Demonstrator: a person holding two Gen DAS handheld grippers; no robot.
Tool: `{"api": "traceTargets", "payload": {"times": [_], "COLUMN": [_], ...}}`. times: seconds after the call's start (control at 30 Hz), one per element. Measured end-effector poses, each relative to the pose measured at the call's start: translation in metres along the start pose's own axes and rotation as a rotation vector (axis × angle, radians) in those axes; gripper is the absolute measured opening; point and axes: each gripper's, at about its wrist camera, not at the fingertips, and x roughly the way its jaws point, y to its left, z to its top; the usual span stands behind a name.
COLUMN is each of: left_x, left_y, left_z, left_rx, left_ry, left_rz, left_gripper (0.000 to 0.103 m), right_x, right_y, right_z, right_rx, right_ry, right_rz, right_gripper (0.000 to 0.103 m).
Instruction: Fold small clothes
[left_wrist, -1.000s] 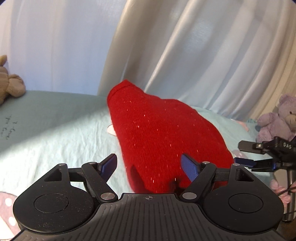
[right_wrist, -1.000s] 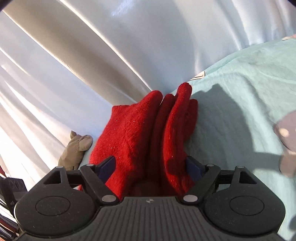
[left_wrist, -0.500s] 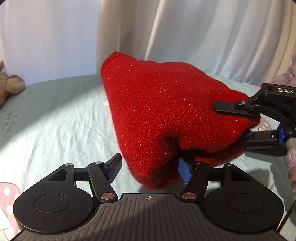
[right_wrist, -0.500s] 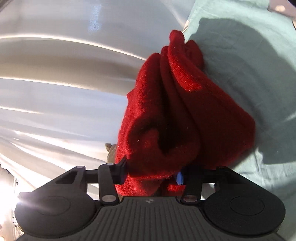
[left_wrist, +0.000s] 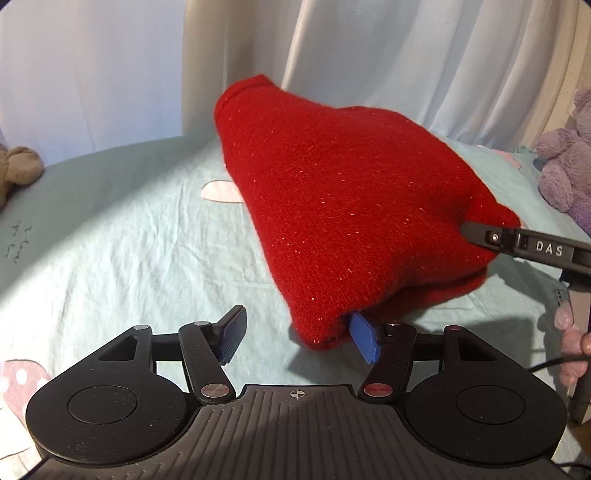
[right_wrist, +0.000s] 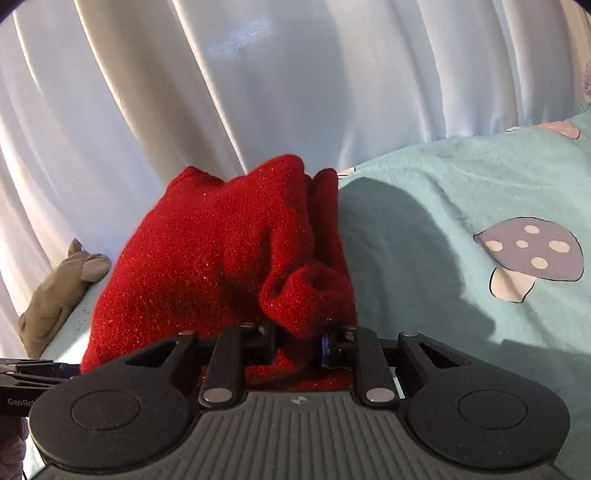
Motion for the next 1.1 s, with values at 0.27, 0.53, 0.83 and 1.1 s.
{"api": "traceTargets", "payload": {"times": [0.27,0.53,0.83,1.1], "left_x": [-0.038,0.018,0.007,-0.021], "left_y": [0.018,0.004,-0.004,-0.031], "left_z": [0.03,0.028,0.011,-0.024], "left_rx": [-0.043,-0.143,-0.099,-0.051], "left_ry": [-0.172,-0.116,-0.099,0.064], "left_rz": [0.027,-0.001,0.091,0.185], "left_gripper": [0.081,0.087,0.101,0.101], "right_x": [-0.039,0.013,0.001,-0.048], "right_y": [0.026,0.071,0.071,0.061], "right_z": [0.041,0.019,-0.003,-0.014], "right_rx": [-0.15,-0.499,-0.641,-0.399], "right_ry": [-0.098,-0.071,-0.066,0.202], "right_rz": [-0.036,-0.087,-0.125,-0.14], "right_gripper": [0.056,0.032,0.038,0.099]}}
